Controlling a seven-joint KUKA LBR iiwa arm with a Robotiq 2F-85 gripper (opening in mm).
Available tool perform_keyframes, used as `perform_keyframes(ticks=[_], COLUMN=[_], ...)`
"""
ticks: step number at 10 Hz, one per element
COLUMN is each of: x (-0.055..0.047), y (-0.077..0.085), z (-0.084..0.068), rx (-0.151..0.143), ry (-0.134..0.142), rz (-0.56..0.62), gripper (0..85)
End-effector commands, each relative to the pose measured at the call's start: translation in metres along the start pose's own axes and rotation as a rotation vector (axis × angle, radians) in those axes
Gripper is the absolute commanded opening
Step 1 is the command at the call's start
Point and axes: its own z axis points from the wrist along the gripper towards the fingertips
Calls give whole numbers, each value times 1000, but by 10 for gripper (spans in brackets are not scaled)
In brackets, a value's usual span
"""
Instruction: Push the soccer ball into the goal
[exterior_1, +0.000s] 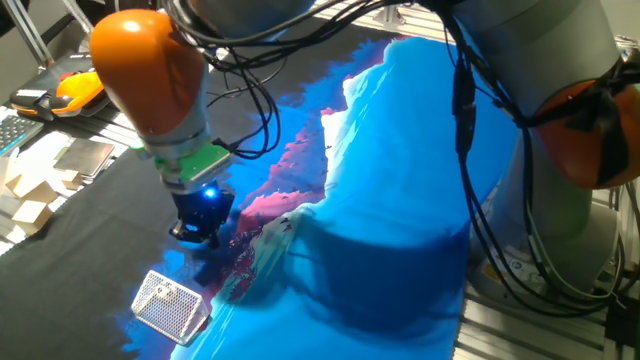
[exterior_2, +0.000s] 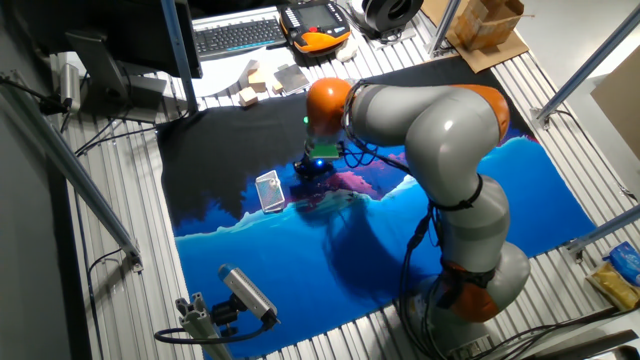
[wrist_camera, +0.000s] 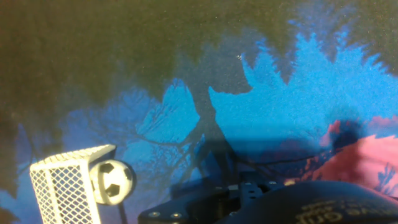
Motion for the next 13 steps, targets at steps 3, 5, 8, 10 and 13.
perform_keyframes(ticks=[3,5,8,10,13], x=[0,0,0,0,0], y=[0,0,0,0,0], z=[0,0,0,0,0], rx=[-19,-11,-12,48,6], ry=[-30,-42,-48,-65,-87], rz=[-31,-35,-10,-4,6], gripper=[0,0,0,0,0])
